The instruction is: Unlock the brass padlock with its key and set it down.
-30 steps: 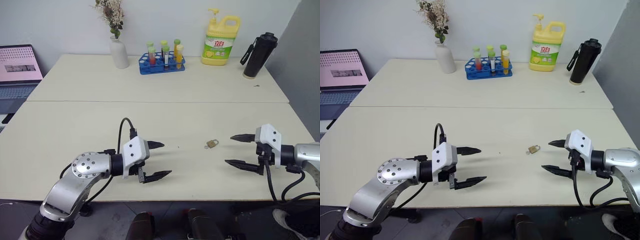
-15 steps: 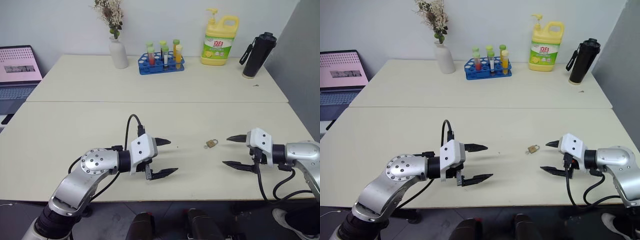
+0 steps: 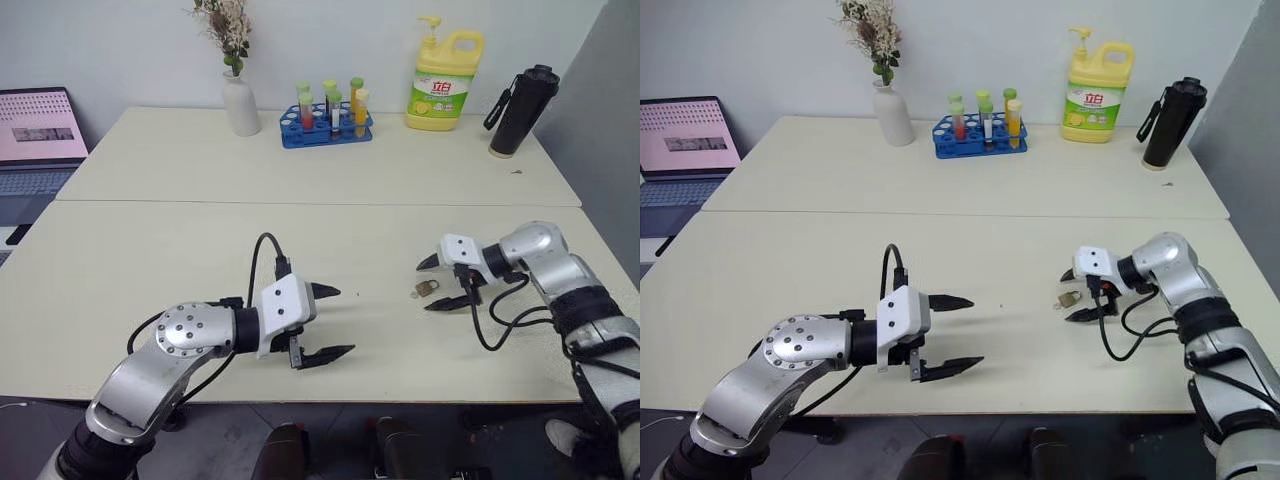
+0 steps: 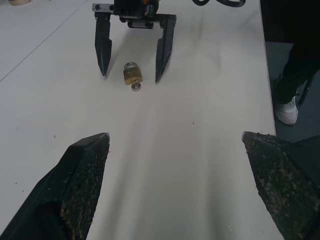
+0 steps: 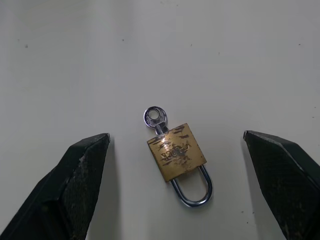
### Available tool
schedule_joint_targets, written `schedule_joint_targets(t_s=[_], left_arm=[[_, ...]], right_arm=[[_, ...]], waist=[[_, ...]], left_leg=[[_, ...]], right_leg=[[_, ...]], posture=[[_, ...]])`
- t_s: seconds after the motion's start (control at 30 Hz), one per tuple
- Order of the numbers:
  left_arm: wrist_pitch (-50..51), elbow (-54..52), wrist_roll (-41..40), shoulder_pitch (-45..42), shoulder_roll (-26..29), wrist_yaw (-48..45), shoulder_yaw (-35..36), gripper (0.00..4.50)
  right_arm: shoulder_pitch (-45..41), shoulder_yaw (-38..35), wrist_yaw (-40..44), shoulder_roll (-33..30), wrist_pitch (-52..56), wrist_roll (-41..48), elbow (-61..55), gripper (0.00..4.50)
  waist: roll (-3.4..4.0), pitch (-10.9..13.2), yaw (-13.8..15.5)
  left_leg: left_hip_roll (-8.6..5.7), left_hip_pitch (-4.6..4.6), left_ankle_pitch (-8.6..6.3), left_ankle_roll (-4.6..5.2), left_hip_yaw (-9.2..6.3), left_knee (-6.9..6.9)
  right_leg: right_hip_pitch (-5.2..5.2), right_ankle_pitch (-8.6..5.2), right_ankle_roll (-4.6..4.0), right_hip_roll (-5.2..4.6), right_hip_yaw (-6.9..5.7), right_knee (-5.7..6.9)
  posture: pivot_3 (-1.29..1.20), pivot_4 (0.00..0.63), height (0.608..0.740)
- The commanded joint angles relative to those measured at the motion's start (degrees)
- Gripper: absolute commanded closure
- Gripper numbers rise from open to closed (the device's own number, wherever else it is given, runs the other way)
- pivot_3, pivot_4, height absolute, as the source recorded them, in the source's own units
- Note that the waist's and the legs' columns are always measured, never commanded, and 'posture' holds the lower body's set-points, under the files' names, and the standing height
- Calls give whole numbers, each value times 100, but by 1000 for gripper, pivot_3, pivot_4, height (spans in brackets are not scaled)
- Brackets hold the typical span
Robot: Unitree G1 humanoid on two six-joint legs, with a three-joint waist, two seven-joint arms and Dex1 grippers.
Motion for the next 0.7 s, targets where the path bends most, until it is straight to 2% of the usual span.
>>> schedule_joint_targets(t_s=[0.03,0.13,0.23,0.5,0.53,0.7], left_arm=[[88,-311,-134,12,85,68,192,45],[121,-367,-161,53,117,101,209,45],[133,-383,-160,68,123,131,199,0],[100,-300,-124,11,136,110,187,0],[90,-274,-121,4,135,100,185,0],[113,-121,-222,50,85,116,328,0]], right_arm=[[-263,60,198,6,-421,-274,549,0],[-350,84,266,46,-591,-408,860,0],[-359,115,271,64,-702,-526,1015,620],[-249,42,310,153,-686,-485,927,3421],[-222,43,290,160,-699,-495,896,3573],[-19,-176,180,42,-732,-312,360,3569]], waist=[[0,0,5],[0,0,6],[0,-1,5],[-1,-2,-9],[-1,-2,-11],[-1,-2,-11]], left_leg=[[-1,0,0,0,-1,0],[-2,2,0,0,-1,1],[-2,6,0,0,-2,1],[1,25,1,0,2,8],[2,30,1,0,1,8],[4,39,1,0,1,6]], right_leg=[[0,0,0,-1,-1,0],[4,0,0,-3,-1,0],[7,0,-1,-4,-2,1],[22,3,-1,-4,1,7],[26,3,0,-4,1,7],[37,2,0,-4,1,6]], posture=[[0,150,740],[0,150,740],[0,150,740],[0,150,740],[0,150,740],[0,150,740]])
